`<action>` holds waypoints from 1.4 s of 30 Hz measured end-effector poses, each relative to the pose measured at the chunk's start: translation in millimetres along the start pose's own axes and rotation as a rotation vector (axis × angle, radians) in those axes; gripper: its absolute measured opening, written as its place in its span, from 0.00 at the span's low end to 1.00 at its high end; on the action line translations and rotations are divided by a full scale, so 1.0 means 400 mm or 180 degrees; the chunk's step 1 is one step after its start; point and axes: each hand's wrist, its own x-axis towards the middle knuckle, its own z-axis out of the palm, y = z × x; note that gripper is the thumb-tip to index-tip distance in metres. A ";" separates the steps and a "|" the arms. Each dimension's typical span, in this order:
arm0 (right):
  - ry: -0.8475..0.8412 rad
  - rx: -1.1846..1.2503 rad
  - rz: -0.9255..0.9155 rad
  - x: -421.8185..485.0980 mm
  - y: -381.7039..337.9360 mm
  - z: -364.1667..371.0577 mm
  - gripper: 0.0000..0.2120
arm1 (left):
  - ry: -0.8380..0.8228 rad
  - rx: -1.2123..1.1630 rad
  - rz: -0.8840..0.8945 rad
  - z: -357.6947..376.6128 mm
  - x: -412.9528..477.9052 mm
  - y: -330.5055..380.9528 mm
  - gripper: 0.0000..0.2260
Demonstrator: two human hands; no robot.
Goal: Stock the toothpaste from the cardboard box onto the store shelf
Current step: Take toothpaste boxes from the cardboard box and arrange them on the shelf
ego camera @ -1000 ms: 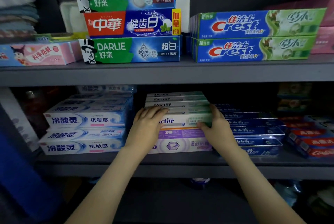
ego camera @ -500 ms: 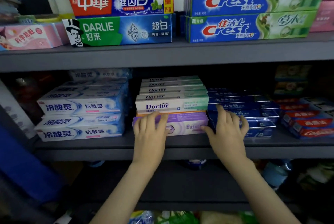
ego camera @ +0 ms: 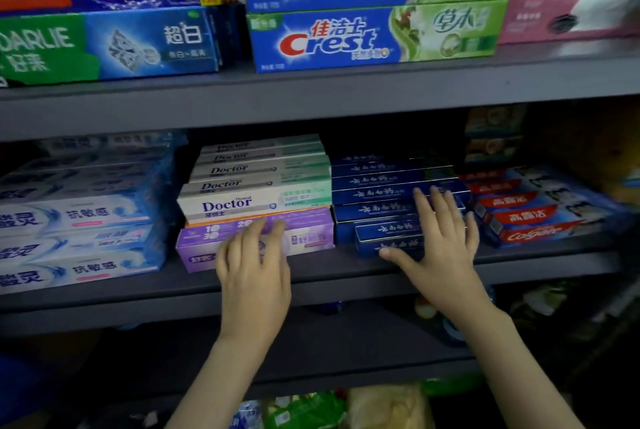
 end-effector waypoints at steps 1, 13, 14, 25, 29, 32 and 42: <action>0.0099 -0.0011 0.0140 -0.001 0.015 -0.008 0.48 | 0.0012 -0.0045 0.0073 -0.002 -0.003 0.022 0.22; 0.0777 -0.0358 0.0362 -0.054 0.098 0.010 0.26 | -0.0618 -0.0460 0.0716 0.068 0.031 0.256 0.21; 0.0879 -0.0480 0.0295 -0.056 0.099 0.011 0.23 | -0.0615 -0.0520 0.0694 0.069 0.035 0.260 0.22; 0.0778 -0.0692 0.0327 -0.061 0.118 -0.001 0.21 | -0.0739 -0.0706 0.0836 0.073 0.057 0.280 0.22; 0.0839 -0.0686 0.0304 -0.057 0.127 0.002 0.21 | -0.0807 -0.0786 0.0906 0.078 0.059 0.281 0.22; 0.0874 -0.0754 0.0285 -0.053 0.122 0.001 0.21 | -0.0868 -0.0729 0.0924 0.075 0.063 0.282 0.21; 0.0602 -0.0809 -0.0085 -0.009 0.138 -0.020 0.26 | -0.0777 -0.0285 0.1007 0.104 0.101 0.323 0.22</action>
